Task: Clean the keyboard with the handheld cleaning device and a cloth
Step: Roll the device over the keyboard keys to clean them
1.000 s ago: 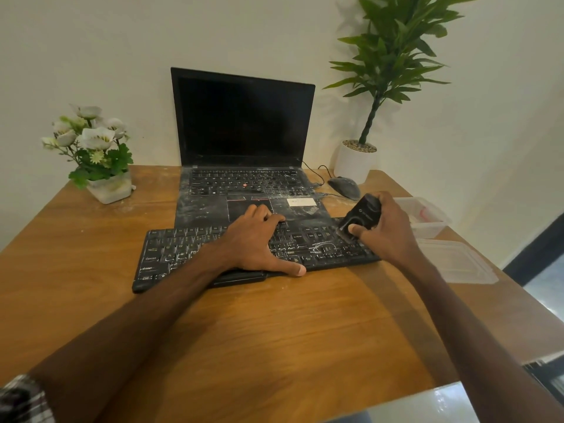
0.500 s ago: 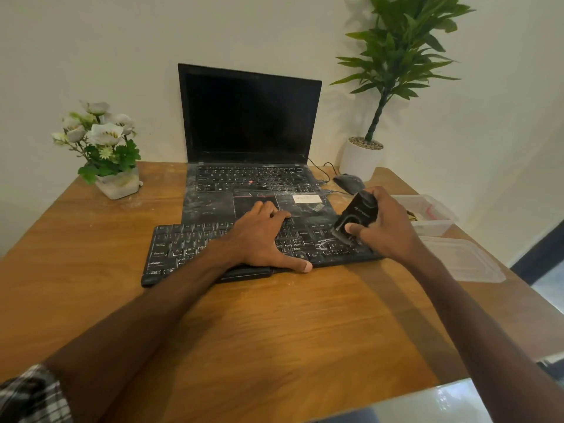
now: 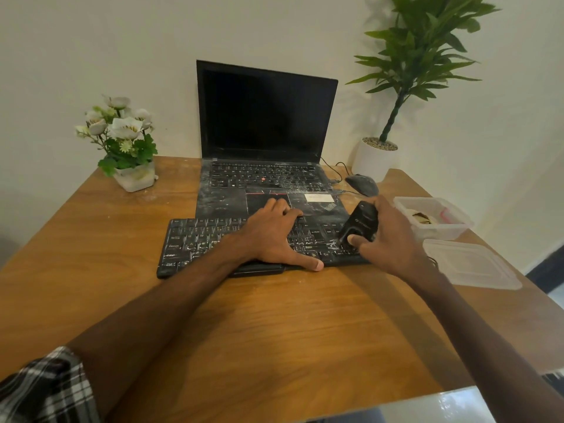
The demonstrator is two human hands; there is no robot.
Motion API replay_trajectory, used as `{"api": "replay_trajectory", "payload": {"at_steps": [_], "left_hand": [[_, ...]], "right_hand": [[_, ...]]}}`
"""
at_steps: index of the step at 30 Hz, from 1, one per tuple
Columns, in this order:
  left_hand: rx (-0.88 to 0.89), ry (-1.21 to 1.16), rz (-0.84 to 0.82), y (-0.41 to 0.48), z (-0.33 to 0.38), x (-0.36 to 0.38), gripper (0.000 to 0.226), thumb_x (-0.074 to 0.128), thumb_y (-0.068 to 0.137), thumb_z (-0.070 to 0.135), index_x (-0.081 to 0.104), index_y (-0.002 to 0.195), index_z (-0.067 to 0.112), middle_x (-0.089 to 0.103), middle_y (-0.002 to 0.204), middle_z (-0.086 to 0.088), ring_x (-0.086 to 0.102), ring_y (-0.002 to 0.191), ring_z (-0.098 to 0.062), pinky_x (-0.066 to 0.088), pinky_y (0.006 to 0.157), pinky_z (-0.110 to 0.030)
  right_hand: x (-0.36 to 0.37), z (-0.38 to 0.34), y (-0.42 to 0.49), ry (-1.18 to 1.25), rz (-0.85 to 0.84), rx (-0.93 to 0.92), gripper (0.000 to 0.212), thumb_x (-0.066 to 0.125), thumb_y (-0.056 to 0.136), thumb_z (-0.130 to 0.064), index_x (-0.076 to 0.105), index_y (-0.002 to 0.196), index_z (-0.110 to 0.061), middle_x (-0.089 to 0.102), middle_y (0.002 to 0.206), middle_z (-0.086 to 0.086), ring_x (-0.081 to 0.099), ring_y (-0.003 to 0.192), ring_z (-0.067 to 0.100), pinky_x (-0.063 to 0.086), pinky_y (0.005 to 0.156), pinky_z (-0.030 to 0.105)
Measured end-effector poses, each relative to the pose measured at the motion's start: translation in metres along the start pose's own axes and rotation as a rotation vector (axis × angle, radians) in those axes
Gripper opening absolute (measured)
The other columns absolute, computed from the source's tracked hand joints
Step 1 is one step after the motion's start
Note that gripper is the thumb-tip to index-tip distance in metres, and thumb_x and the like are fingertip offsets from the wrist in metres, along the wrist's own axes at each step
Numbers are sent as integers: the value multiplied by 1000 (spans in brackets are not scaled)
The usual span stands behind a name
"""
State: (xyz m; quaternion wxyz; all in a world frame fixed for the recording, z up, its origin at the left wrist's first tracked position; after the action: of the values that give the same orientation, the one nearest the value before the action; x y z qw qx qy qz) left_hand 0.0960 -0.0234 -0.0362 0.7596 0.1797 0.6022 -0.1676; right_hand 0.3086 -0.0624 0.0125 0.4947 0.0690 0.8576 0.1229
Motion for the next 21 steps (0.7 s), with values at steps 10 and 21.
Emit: {"api": "replay_trajectory", "payload": {"at_steps": [10, 21], "left_hand": [[2, 5, -8, 0, 1, 0, 134, 58, 57, 101, 29, 160, 21, 37, 147, -3, 34, 132, -21, 42, 110, -42], [-1, 22, -7, -1, 2, 0, 134, 57, 57, 102, 29, 160, 21, 37, 146, -3, 34, 131, -21, 41, 107, -41]], "right_hand": [[-2, -16, 14, 84, -94, -35, 65, 86, 76, -18, 46, 126, -22, 59, 100, -10, 58, 91, 7, 40, 63, 10], [1, -40, 21, 54, -217, -181, 61, 83, 78, -9, 45, 123, -24, 55, 103, -15, 56, 92, 3, 45, 60, 8]]}}
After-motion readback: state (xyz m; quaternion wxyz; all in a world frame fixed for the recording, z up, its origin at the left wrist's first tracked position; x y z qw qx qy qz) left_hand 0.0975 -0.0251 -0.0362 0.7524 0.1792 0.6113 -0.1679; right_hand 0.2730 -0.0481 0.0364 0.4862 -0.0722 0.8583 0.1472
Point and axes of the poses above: each hand's wrist, its own y-axis towards the middle knuckle, its own x-axis out of the palm, z = x × y, the point moved 6 cm from there along y, towards the middle knuckle
